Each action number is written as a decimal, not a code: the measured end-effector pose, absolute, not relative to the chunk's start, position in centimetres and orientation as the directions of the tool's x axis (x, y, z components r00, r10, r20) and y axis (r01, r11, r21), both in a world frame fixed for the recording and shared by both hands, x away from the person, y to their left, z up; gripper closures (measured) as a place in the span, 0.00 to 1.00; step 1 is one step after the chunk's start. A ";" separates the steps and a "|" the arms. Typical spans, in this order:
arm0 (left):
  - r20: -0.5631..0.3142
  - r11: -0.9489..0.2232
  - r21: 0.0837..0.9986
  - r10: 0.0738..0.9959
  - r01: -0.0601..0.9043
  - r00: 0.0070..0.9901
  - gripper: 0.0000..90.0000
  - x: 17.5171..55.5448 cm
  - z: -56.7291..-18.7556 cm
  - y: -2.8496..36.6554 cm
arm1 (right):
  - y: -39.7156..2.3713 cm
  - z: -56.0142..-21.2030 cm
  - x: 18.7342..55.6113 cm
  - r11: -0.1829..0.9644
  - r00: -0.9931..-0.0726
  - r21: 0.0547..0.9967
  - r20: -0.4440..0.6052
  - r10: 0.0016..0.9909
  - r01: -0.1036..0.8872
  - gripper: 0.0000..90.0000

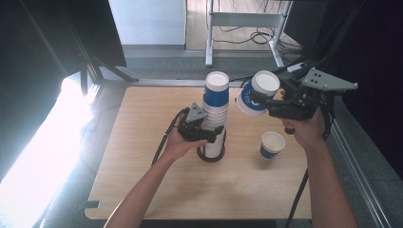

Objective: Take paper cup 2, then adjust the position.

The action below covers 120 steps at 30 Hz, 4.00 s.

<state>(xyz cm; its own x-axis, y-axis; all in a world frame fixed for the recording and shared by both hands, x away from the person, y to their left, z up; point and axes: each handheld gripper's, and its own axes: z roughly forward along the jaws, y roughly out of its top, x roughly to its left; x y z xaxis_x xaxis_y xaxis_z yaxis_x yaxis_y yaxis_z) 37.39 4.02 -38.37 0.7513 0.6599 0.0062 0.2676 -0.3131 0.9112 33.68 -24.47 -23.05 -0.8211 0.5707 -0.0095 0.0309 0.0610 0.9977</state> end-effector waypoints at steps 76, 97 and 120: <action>-0.073 -0.259 0.922 0.614 0.289 0.786 0.17 26.6 -44.2 10.7 | -18.7 -42.5 28.7 0.138 -0.870 0.976 0.082 0.485 0.169 0.30; -0.031 -0.345 0.904 0.534 0.251 0.845 0.07 26.0 -44.0 6.2 | -17.1 -42.9 28.3 0.130 -0.873 0.976 0.092 0.479 0.174 0.30; -0.026 -0.347 0.906 0.527 0.244 0.849 0.20 26.4 -45.2 4.3 | -16.2 -42.9 27.8 0.137 -0.883 0.976 0.091 0.460 0.172 0.30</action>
